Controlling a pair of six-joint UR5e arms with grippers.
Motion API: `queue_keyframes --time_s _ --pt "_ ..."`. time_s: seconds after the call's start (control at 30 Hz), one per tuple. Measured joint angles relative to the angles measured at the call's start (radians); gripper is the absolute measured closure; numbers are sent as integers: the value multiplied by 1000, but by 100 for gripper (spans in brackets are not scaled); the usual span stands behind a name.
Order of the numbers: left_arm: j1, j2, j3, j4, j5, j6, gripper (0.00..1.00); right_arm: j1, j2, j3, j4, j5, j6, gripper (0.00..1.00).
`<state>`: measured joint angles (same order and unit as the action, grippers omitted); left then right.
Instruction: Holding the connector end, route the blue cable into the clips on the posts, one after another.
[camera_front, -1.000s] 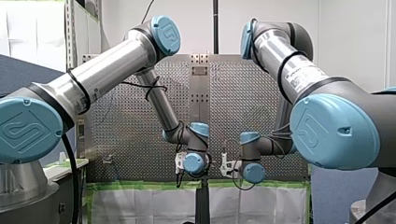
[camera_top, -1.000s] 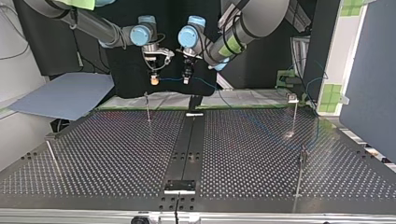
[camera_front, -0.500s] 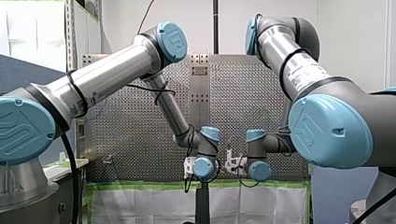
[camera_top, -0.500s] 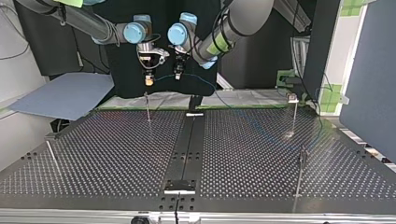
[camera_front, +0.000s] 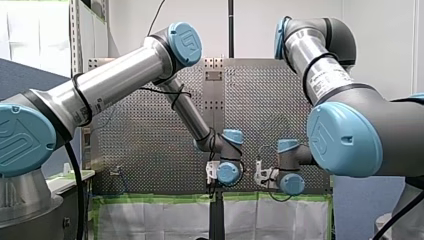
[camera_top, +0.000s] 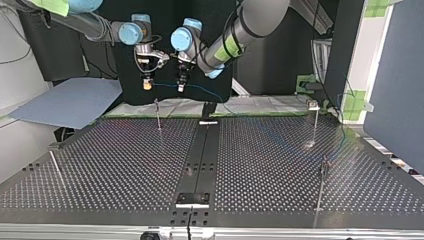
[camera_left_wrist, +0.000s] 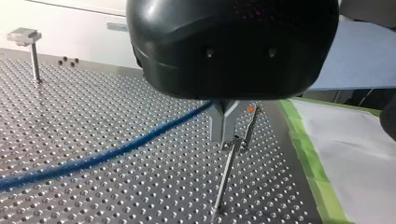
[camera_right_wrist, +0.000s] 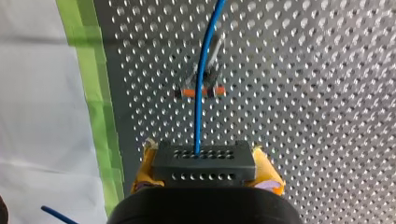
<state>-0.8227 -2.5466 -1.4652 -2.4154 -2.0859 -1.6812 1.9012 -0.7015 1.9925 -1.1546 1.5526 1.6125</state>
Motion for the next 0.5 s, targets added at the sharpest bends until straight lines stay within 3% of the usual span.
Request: queue_keyframes --time_s 0.23,0.33,0.5 --pt "-1 -4 0 15 9 -2 100 -68 1 0 -12 -70 6 100" --pt "-1 -11 2 20 17 -7 100 -82 1 -3 -30 -100 16 100" --pt "-3 -54 37 -10 19 -10 100 -89 2 -11 -35 -142 8 100"
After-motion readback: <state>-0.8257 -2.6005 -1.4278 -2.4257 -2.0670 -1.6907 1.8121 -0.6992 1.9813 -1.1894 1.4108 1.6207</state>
